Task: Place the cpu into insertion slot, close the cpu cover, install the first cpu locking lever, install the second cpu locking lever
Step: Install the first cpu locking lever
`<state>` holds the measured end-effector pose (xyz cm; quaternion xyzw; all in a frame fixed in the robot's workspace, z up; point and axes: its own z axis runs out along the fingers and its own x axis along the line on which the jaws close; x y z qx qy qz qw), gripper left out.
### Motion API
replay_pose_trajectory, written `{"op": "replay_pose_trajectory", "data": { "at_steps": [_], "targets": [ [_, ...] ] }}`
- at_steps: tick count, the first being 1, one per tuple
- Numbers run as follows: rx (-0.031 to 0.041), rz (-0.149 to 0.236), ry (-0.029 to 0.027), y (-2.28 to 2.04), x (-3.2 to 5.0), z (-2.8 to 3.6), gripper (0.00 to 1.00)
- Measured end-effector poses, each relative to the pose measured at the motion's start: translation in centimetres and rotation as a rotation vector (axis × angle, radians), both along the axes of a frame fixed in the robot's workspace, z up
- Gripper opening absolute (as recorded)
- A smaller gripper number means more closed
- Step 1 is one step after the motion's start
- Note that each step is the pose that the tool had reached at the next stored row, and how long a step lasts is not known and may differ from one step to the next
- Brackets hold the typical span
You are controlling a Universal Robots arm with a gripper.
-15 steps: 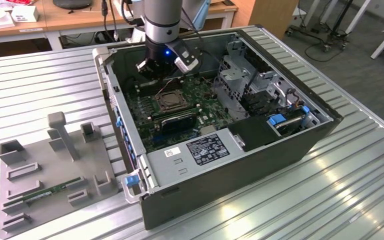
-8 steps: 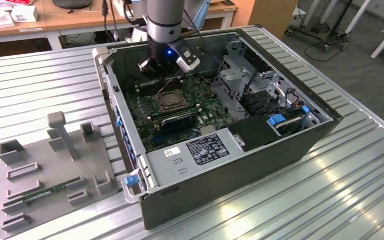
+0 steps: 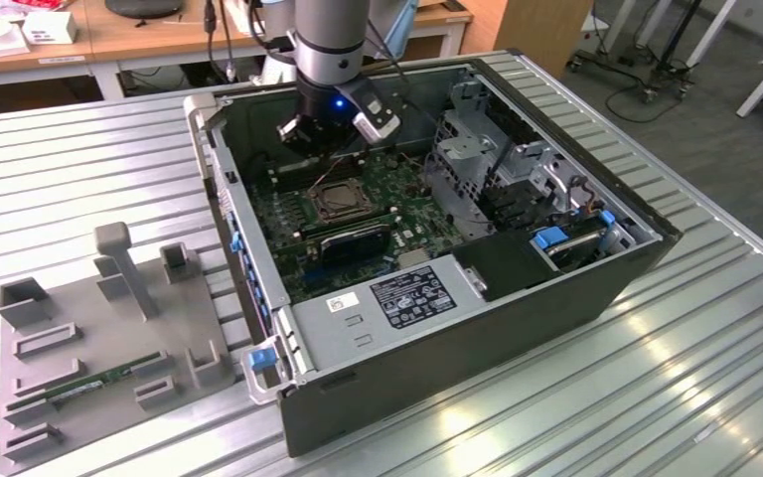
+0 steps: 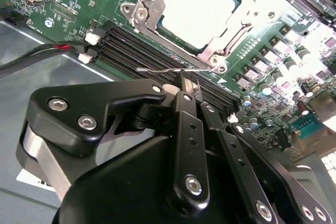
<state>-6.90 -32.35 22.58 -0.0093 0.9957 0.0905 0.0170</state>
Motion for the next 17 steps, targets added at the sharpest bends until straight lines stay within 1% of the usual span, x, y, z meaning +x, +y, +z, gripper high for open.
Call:
{"op": "replay_pose_trajectory", "data": {
  "at_steps": [6, 17],
  "targets": [
    [0.0003, 0.000, 0.0001, 0.19, 0.19, -0.04, 0.11],
    [0.0002, 0.000, 0.0000, 0.21, 0.59, -0.12, 0.11]
  ]
}}
